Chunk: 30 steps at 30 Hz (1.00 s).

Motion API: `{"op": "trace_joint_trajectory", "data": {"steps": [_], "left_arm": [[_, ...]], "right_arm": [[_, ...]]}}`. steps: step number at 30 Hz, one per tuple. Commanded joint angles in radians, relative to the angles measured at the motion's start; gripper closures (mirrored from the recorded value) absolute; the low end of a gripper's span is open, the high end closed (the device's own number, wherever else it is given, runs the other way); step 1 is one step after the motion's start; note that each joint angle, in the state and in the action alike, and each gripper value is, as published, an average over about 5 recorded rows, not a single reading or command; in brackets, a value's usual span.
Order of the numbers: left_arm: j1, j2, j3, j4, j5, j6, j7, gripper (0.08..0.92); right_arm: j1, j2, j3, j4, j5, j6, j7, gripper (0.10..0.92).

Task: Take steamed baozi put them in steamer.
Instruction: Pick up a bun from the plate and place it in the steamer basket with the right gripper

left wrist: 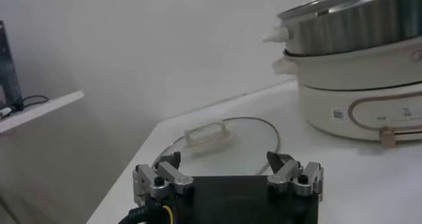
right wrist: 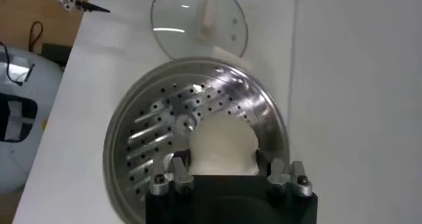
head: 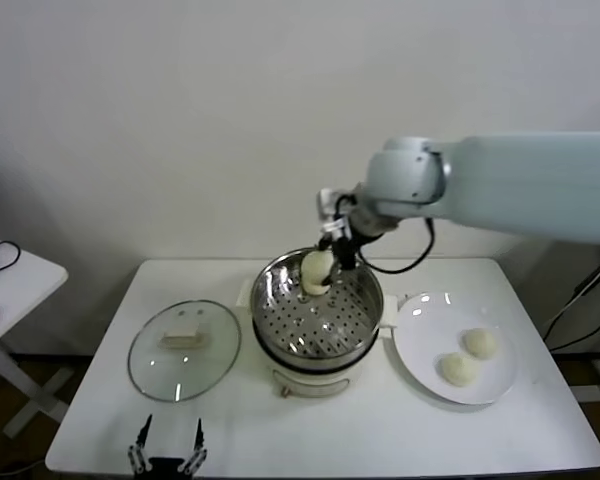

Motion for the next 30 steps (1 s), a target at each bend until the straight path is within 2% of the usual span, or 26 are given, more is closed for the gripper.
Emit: {"op": "trace_joint_trajectory", "data": {"steps": [1, 7, 22, 30], "left_arm": [[0.001, -0.004, 0.003, -0.006, 0.002, 0.0, 0.0, 0.177], [-0.002, -0.005, -0.005, -0.003, -0.001, 0.001, 0.0, 0.177], [-0.009, -0.011, -0.013, 0.009, 0.0, -0.003, -0.005, 0.177], [-0.009, -0.012, -0.014, 0.007, 0.004, -0.001, -0.014, 0.177]], "right_arm": [[-0.275, 0.184, 0.081, -0.16, -0.087, -0.061, 0.07, 0.372], [-0.329, 0.211, 0.075, -0.245, -0.143, -0.045, 0.05, 0.372], [-0.349, 0.209, 0.088, -0.306, -0.194, -0.021, 0.042, 0.374], [-0.306, 0.161, 0.093, -0.266, -0.125, 0.003, 0.013, 0.221]]}}
